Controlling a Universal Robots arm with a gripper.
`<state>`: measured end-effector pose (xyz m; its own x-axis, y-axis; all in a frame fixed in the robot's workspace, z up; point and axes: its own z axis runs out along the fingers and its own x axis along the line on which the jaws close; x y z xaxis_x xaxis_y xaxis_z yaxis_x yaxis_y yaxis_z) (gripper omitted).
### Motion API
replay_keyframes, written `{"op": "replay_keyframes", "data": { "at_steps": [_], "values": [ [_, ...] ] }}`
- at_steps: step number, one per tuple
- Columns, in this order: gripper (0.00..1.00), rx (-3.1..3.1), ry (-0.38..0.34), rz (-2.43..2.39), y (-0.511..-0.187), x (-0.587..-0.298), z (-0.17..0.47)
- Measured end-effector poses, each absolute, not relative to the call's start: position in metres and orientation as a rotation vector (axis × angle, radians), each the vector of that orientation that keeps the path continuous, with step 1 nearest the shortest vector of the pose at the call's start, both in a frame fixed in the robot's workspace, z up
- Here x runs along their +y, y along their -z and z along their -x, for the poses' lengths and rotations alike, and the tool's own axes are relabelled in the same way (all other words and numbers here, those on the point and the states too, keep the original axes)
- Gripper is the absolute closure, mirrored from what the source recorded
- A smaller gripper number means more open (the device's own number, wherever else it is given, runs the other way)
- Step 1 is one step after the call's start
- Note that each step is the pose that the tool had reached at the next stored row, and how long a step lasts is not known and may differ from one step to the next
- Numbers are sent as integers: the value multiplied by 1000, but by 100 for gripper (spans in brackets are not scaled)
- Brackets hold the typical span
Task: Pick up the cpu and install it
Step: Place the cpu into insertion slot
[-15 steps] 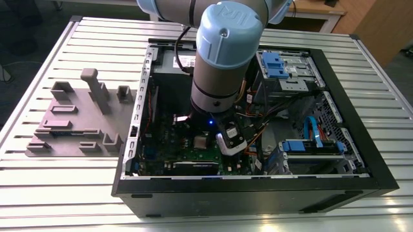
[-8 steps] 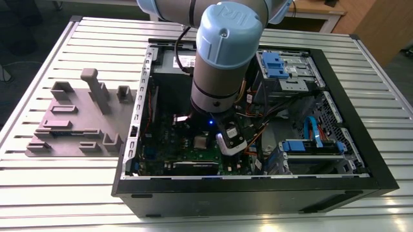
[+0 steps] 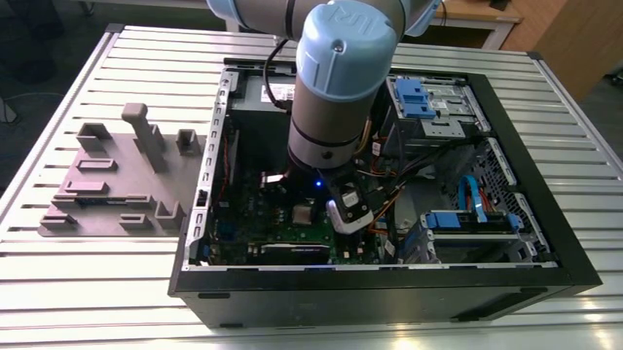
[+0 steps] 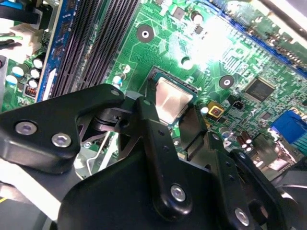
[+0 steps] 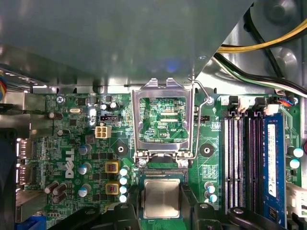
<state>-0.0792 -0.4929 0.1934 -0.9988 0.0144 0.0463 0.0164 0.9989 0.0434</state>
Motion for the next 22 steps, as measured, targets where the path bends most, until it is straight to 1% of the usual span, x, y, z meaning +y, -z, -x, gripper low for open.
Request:
{"op": "replay_keyframes", "data": {
  "at_steps": [11, 12, 22],
  "values": [
    [55, -3095, 65, 24, -192, -493, 79],
    [48, -3095, 65, 24, -192, -493, 79],
    [48, -3095, 66, 24, -190, -493, 79]
  ]
}}
